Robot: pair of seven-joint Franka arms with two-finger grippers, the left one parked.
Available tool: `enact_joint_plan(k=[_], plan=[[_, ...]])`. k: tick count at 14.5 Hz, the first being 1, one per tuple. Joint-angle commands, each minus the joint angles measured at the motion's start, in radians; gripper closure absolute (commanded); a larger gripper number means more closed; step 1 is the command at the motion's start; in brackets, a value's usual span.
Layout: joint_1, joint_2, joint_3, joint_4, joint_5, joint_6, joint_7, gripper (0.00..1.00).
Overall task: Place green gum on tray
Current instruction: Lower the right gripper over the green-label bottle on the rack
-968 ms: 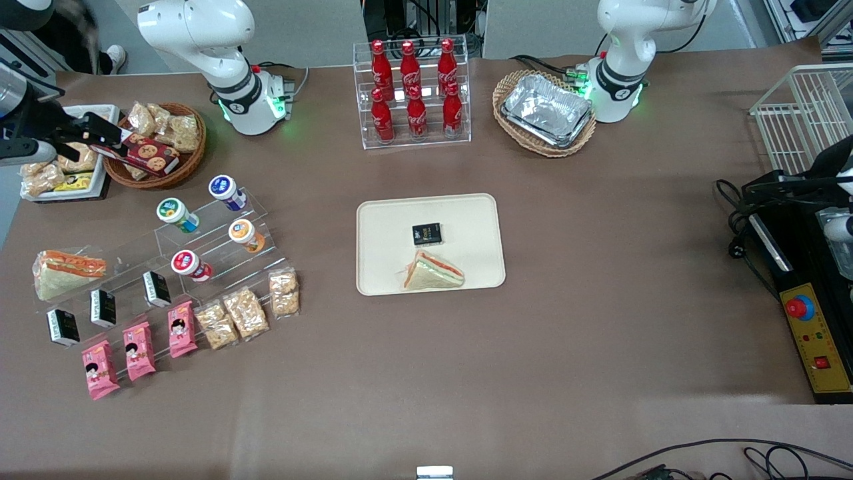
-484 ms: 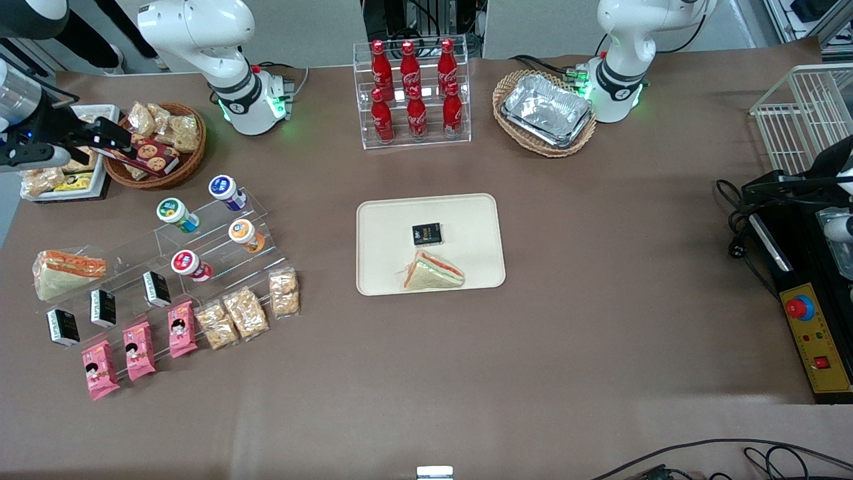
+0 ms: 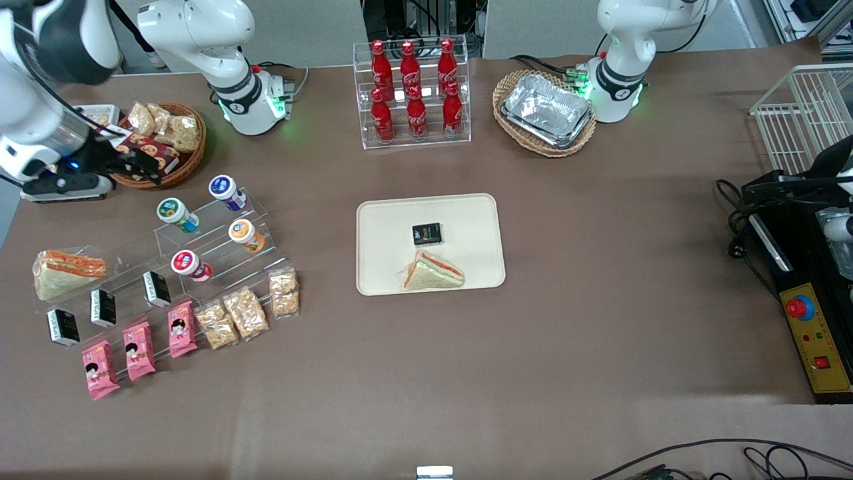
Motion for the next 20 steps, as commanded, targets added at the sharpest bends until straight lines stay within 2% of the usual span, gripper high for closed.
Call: enact_joint_plan(k=[1,10,18,20], plan=[[0.001,0.043,-0.002,-0.063,-0.016,0.122,-0.001,0.0],[0.003,0.089,-0.001,-0.161,-0.015,0.273,0.011,0.0],[0.003,0.118,-0.001,-0.175,-0.015,0.316,0.02,0.0],[0.001,0.12,-0.001,-0.178,-0.015,0.322,0.02,0.04]])
